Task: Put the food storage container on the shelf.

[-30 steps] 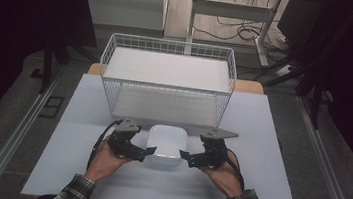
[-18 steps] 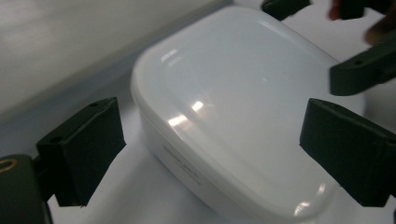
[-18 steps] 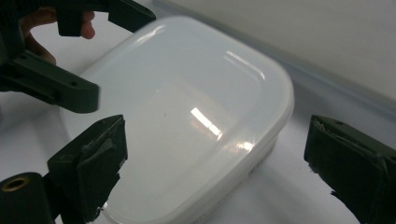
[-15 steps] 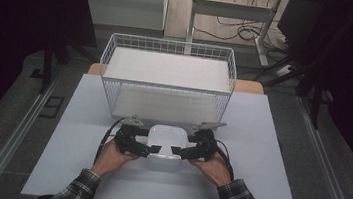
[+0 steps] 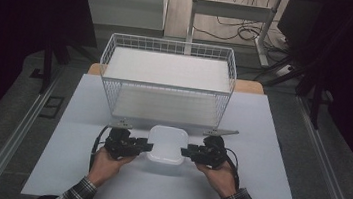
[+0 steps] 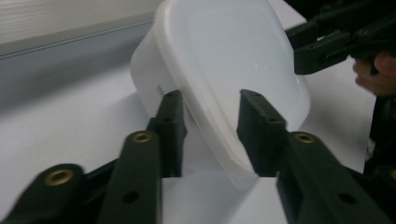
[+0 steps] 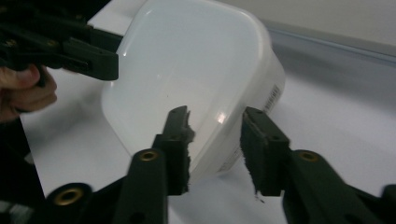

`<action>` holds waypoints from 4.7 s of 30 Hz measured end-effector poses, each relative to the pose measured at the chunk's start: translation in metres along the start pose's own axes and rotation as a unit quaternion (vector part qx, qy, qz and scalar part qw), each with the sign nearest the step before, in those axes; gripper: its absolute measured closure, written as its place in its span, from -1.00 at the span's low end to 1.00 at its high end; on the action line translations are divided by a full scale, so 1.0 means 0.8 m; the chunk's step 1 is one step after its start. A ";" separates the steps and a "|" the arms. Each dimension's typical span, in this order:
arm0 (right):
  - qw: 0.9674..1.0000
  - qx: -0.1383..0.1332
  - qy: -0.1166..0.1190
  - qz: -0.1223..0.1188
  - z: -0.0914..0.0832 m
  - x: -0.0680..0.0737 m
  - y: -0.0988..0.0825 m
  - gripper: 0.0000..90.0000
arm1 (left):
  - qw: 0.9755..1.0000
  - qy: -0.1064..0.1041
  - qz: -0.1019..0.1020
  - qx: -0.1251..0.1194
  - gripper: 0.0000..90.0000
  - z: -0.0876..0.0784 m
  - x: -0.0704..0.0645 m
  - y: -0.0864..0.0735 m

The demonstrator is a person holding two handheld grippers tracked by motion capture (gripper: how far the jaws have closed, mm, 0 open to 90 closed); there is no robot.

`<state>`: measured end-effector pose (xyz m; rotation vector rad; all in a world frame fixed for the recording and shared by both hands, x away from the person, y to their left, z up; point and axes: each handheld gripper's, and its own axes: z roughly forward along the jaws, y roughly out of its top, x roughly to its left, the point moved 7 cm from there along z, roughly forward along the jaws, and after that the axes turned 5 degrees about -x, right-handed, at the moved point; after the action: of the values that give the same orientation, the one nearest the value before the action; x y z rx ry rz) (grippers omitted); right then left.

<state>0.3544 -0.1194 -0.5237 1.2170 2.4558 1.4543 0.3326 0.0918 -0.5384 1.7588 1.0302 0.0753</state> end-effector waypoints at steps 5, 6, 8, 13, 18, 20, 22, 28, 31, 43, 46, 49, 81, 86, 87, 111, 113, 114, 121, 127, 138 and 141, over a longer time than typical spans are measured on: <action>1.000 -0.020 -0.019 -0.011 -0.006 0.002 0.001 0.74 | 0.999 0.032 0.004 -0.025 0.73 -0.003 -0.001 0.002; 0.999 -0.023 -0.022 -0.010 -0.005 0.002 0.001 0.74 | 0.999 0.036 0.006 -0.027 0.73 -0.003 -0.001 0.003; 0.999 -0.025 -0.022 -0.011 -0.005 0.002 0.002 0.74 | 0.999 0.037 0.012 -0.032 0.73 -0.005 -0.001 0.005; 0.999 -0.043 -0.021 -0.024 -0.007 0.004 0.010 0.74 | 0.998 0.045 0.021 -0.045 0.74 -0.009 -0.003 0.011; 0.998 -0.055 -0.026 -0.034 -0.005 0.004 0.021 0.74 | 0.997 0.049 0.018 -0.049 0.74 -0.009 0.003 0.017; 0.997 -0.060 -0.031 -0.038 -0.003 0.002 0.027 0.73 | 0.997 0.051 0.018 -0.048 0.74 -0.007 0.007 0.020; 0.996 -0.065 -0.036 -0.041 0.000 -0.001 0.035 0.73 | 0.997 0.051 0.013 -0.049 0.74 -0.005 0.010 0.024; 0.995 -0.076 -0.041 -0.042 0.008 -0.012 0.058 0.72 | 0.996 0.060 0.016 -0.057 0.74 -0.001 0.023 0.048; 0.995 -0.079 -0.043 -0.043 0.013 -0.014 0.067 0.72 | 0.996 0.064 0.017 -0.059 0.74 -0.002 0.029 0.056; 0.995 -0.068 -0.060 -0.031 0.046 -0.044 0.085 0.69 | 0.996 0.077 0.000 -0.045 0.74 0.019 0.056 0.070; 0.996 -0.062 -0.060 -0.028 0.050 -0.047 0.081 0.69 | 0.996 0.078 -0.004 -0.043 0.74 0.022 0.060 0.064; 0.996 -0.060 -0.061 -0.023 0.056 -0.050 0.080 0.69 | 0.996 0.080 -0.014 -0.041 0.74 0.027 0.066 0.062; 0.988 -0.097 -0.109 -0.051 0.066 -0.072 0.109 0.48 | 0.987 0.127 0.075 -0.068 -0.47 0.044 0.082 0.095; 0.990 -0.086 -0.077 -0.079 0.053 -0.051 0.098 0.79 | 0.987 0.112 0.099 -0.056 -0.78 0.029 0.057 0.073; 0.990 -0.084 -0.072 -0.086 0.052 -0.048 0.096 0.84 | 0.987 0.112 0.099 -0.056 -0.79 0.029 0.057 0.073; 0.990 -0.014 -0.045 -0.134 0.114 -0.014 0.061 0.97 | 0.981 0.112 0.141 -0.069 -0.94 -0.046 0.017 -0.025; 0.990 -0.015 -0.048 -0.131 0.118 -0.018 0.062 0.97 | 0.983 0.106 0.130 -0.070 -0.94 -0.050 0.017 -0.029; 0.990 -0.016 -0.047 -0.129 0.121 -0.021 0.064 0.97 | 0.985 0.101 0.121 -0.070 -0.94 -0.053 0.016 -0.033; 0.990 -0.018 -0.054 -0.132 0.129 -0.027 0.073 0.97 | 0.985 0.097 0.120 -0.074 -0.94 -0.055 0.012 -0.037; 0.989 -0.023 -0.059 -0.131 0.134 -0.032 0.088 0.97 | 0.985 0.097 0.120 -0.073 -0.94 -0.051 0.016 -0.040; 0.989 -0.019 -0.064 -0.128 0.148 -0.036 0.097 0.97 | 0.986 0.091 0.119 -0.072 -0.94 -0.048 0.016 -0.042; 0.990 -0.017 -0.068 -0.126 0.150 -0.039 0.099 0.97 | 0.986 0.089 0.118 -0.071 -0.94 -0.047 0.016 -0.042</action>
<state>0.4714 -0.0317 -0.5415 0.9251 2.3803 1.2964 0.3018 0.1313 -0.5532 1.7596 0.9139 0.4521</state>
